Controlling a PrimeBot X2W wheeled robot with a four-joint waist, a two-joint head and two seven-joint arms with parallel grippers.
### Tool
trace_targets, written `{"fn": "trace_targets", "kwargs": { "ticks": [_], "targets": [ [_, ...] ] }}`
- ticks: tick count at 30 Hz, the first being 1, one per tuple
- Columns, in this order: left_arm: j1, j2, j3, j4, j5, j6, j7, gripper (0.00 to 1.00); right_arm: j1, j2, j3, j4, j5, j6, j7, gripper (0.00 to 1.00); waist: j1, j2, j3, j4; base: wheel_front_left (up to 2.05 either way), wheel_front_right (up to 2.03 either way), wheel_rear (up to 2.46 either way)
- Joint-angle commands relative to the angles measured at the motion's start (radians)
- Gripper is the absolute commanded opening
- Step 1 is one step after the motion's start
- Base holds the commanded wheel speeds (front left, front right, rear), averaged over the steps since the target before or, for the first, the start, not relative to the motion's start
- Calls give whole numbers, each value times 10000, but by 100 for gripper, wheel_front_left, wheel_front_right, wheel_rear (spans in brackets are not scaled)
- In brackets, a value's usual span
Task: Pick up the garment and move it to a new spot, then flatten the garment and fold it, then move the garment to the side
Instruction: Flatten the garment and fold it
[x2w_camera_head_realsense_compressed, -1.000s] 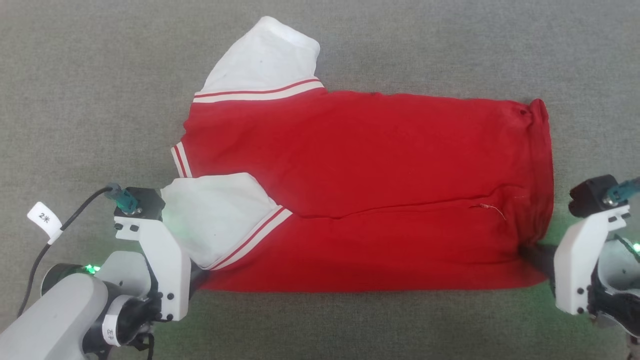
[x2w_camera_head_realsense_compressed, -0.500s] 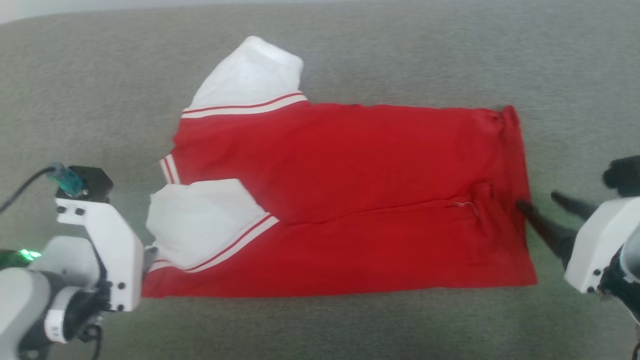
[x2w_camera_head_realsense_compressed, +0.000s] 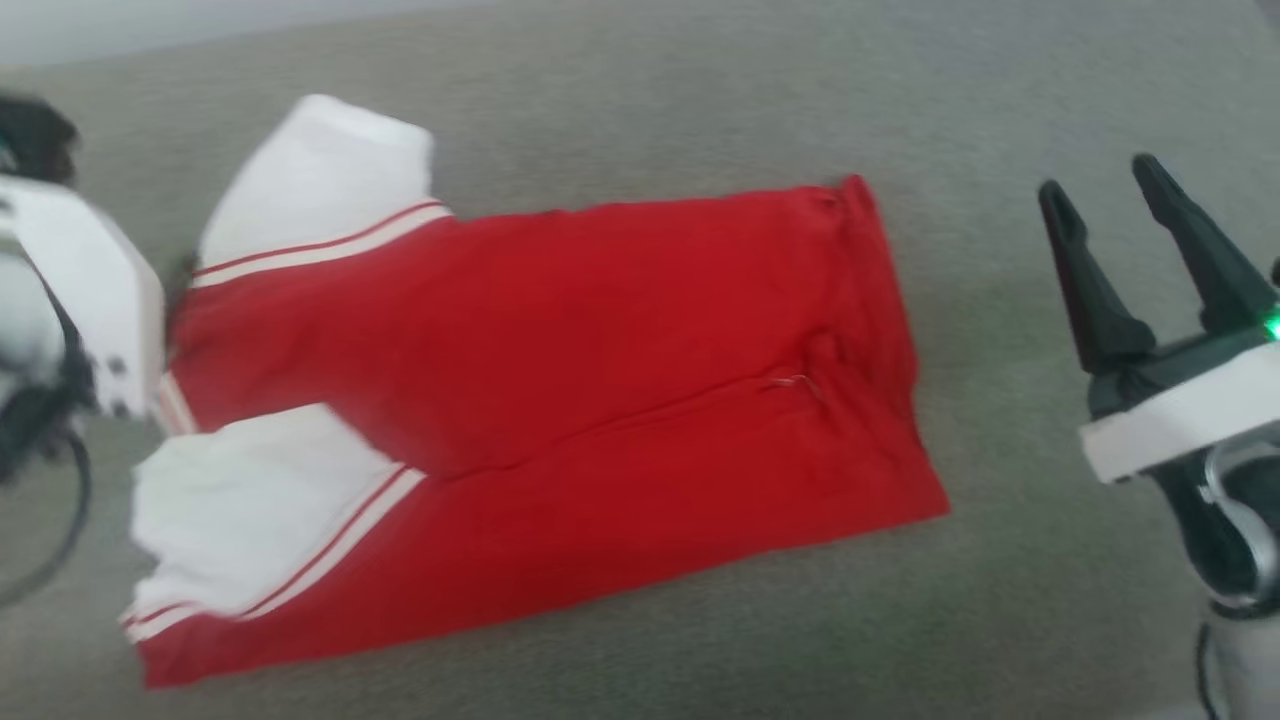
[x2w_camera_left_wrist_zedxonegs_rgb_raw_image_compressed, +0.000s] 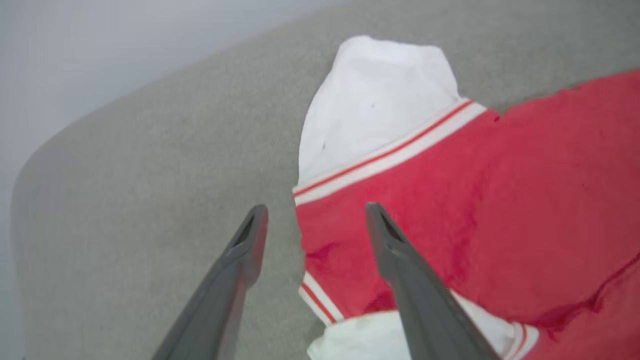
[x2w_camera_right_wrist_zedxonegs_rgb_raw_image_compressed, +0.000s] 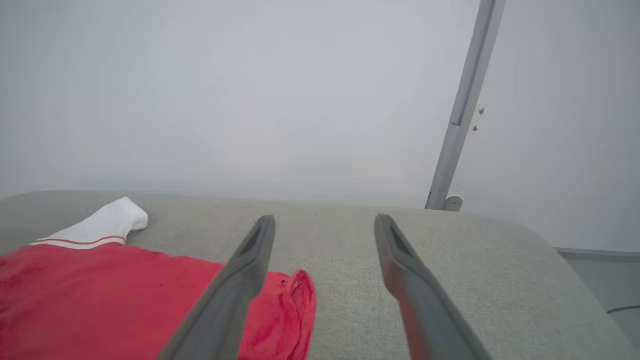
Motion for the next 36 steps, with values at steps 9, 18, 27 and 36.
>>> {"fn": "trace_targets", "kwargs": {
  "ticks": [9, 18, 27, 36],
  "targets": [
    [-2639, -542, -225, 3196, 652, -1597, -345, 100, -787, 347, 799, 989, 195, -8, -1376, 100, 0, 0, 1092, -1531, 0, 0, 0],
    [-4392, -1201, -517, 5542, 654, -2111, 430, 100, -1293, 312, 1337, 1535, 580, -8, -1879, 100, 0, 0, 1795, -1906, 0, 0, 0],
    [-4796, -1973, -1026, 6832, 619, -2076, 1239, 0, -1680, 110, 1712, 1912, 1019, -8, -1644, 100, 0, 0, 2123, -1723, 0, 0, 0],
    [-5433, -2637, -1303, 6950, 862, -2323, 862, 0, -2670, -241, 2420, 2561, 1510, -8, -391, 100, 0, 0, 2235, -1091, 0, 0, 0]
  ]
}}
